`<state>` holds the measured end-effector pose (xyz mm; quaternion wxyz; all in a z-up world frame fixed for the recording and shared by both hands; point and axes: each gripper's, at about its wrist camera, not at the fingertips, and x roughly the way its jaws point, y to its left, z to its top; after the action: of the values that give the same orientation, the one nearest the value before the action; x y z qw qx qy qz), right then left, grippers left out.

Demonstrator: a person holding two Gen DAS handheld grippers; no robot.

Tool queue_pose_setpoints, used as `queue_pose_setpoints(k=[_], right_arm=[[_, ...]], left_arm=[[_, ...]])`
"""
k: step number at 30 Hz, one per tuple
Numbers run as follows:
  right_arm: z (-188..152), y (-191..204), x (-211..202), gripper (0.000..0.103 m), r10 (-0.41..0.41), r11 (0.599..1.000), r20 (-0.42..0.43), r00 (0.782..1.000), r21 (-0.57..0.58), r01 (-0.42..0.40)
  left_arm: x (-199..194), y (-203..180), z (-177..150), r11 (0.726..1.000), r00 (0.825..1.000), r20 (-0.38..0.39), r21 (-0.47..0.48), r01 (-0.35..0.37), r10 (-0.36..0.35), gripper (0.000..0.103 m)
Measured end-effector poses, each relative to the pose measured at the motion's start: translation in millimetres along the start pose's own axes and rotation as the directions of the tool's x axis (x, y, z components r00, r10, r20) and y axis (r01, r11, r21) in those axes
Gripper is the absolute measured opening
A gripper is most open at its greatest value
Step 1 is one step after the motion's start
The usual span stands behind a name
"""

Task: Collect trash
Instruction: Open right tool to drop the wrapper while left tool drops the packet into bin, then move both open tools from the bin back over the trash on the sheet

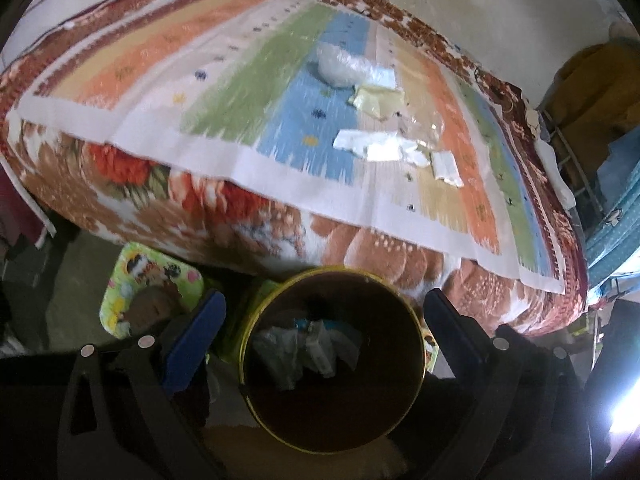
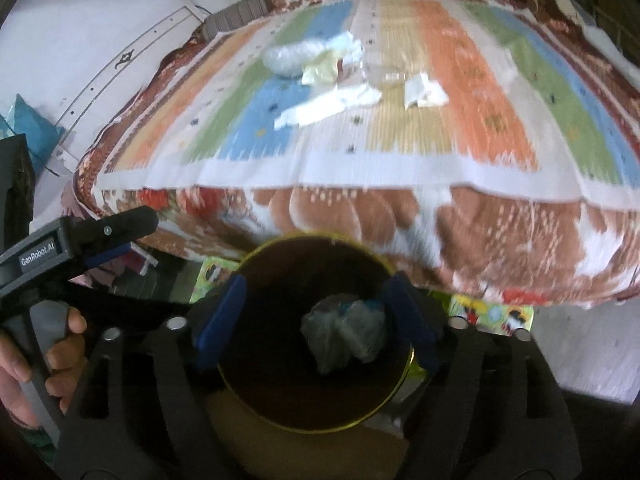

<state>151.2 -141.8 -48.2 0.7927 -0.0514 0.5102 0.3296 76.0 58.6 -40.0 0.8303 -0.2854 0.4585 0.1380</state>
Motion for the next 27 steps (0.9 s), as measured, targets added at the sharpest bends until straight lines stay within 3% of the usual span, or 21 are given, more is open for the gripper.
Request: queue_pose_setpoints(k=[7, 13, 17, 27], right_arm=[[34, 1, 2, 0.094, 0.020, 0.999, 0.023, 1.000, -0.026, -0.020], [67, 5, 10, 0.094, 0.000, 0.997, 0.046, 0.999, -0.071, 0.003], [85, 2, 17, 0.094, 0.010, 0.998, 0.045, 0.999, -0.068, -0.007], [117, 8, 30, 0.094, 0.022, 0.995, 0.090, 0.996, -0.102, -0.012]], left_arm=[[-4, -3, 32, 1.000, 0.999, 0.035, 0.027, -0.009, 0.008, 0.097], [5, -9, 69, 0.995, 1.000, 0.027, 0.098, -0.017, 0.014, 0.097], [13, -4, 93, 0.997, 1.000, 0.014, 0.070, -0.014, 0.013, 0.097], [38, -3, 140, 0.997, 0.997, 0.017, 0.011, 0.073, -0.073, 0.097]])
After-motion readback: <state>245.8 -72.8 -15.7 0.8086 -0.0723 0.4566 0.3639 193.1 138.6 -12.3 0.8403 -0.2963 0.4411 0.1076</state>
